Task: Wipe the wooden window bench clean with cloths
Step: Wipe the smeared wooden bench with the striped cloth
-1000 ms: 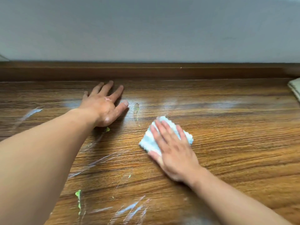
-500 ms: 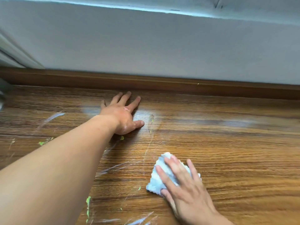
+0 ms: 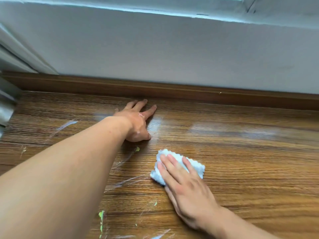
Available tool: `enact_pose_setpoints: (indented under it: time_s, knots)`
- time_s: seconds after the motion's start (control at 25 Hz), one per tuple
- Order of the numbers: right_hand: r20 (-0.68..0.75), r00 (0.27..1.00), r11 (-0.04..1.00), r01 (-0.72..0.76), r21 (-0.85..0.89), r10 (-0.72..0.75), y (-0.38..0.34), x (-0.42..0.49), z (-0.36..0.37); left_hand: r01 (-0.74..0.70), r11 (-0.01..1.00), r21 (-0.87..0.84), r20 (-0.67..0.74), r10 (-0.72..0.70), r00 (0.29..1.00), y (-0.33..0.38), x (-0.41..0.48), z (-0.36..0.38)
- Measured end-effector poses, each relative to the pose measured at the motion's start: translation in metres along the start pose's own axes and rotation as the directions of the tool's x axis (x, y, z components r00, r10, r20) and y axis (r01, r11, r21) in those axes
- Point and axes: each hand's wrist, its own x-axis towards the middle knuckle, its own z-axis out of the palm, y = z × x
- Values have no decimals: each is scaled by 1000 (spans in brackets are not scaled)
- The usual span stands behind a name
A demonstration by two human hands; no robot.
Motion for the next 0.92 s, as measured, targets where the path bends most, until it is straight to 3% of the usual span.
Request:
enact_pose_setpoints:
  time_s: [0.12,0.16,0.28,0.36,0.52,0.6,0.64,0.72,0.76,0.8,0.84,0.88,0.92]
  knots:
    - [118,981,986,162,-35,-157,19,-33,-5,-19,1000,14,35,19,999,-3,4,0]
    - [110,986,991,127,-44,-122,31,-11,-7,-24,1000,19,31,23,999,-4,7,3]
    - [86,975,978,-207,12,205,64,87,-23,-24,1000,7,6,24,1000,-9,12,8]
    - [48,961,960,-276,42,274,58,101,-14,-11,1000,10,3,11,1000,-12,15,9]
    - [-18,1000,994,-10,109,12,-25,-26,13,-18,1000,-5,0,18,1000,-11,11,7]
    - [-64,997,952,66,298,-49,-33,-72,16,-6,999,-32,-3,6,1000,-6,3,0]
    - [-95,995,899,46,436,-5,-27,-81,11,11,999,-41,-23,-11,1000,1,-3,-1]
    - [-72,958,661,-136,738,277,-15,-83,-15,-24,996,-89,-222,4,975,20,-19,6]
    - [-3,898,433,-209,877,441,-8,-83,-31,-111,978,-176,-353,42,935,36,-31,16]
    - [146,821,77,-224,971,551,2,-82,-48,-228,915,-333,-448,59,892,58,-48,27]
    - [322,766,-308,-169,936,556,12,-84,-62,-321,746,-583,-460,23,888,82,-67,37]
    - [458,741,-597,-96,796,492,20,-86,-75,-310,442,-842,-350,-10,937,107,-88,42]
    - [516,739,-743,-33,669,432,27,-86,-87,-195,142,-970,-192,37,981,130,-110,46]
